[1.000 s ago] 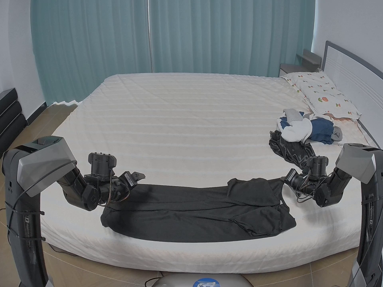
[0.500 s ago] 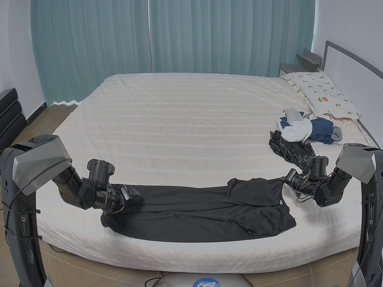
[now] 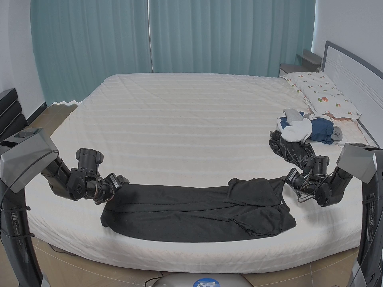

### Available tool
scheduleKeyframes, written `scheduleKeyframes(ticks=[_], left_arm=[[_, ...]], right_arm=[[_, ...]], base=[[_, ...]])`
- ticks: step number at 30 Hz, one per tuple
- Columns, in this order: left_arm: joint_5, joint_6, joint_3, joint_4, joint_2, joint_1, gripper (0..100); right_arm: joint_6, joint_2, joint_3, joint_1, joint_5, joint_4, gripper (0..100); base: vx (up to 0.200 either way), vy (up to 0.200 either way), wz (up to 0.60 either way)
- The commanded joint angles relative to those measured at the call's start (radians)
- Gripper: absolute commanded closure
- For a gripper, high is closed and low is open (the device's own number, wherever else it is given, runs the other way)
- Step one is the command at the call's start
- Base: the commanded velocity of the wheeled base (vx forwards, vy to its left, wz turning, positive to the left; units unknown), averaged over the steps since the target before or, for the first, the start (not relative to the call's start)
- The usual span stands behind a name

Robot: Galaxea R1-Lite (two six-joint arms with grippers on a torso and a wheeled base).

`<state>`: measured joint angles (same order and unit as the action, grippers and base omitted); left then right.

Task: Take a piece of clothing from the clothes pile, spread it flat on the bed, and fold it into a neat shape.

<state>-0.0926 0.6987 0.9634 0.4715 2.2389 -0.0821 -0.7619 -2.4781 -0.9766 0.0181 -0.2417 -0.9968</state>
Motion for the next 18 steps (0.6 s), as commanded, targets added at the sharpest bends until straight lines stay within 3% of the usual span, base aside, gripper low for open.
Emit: scheduleKeyframes(ticks=[1, 5, 6, 18], left_arm=[[0.002, 0.007, 0.021, 0.001, -0.013, 0.016, 0], [-0.003, 0.008, 0.043, 0.004, -0.001, 0.028, 0], [-0.006, 0.01, 0.047, 0.006, 0.005, 0.03, 0], [-0.015, 0.053, 0.098, 0.006, 0.064, 0.073, 0]], right_arm=[[0.007, 0.034, 0.03, 0.0, -0.001, 0.0, 100], [0.026, 0.031, 0.042, -0.006, -0.002, 0.007, 100], [0.033, 0.025, 0.038, -0.007, -0.002, 0.006, 0], [0.038, 0.061, 0.064, 0.036, -0.007, -0.025, 0]], base=[[0.0, 0.0, 0.0], [0.0, 0.0, 0.0], [0.0, 0.0, 0.0], [0.0, 0.0, 0.0]])
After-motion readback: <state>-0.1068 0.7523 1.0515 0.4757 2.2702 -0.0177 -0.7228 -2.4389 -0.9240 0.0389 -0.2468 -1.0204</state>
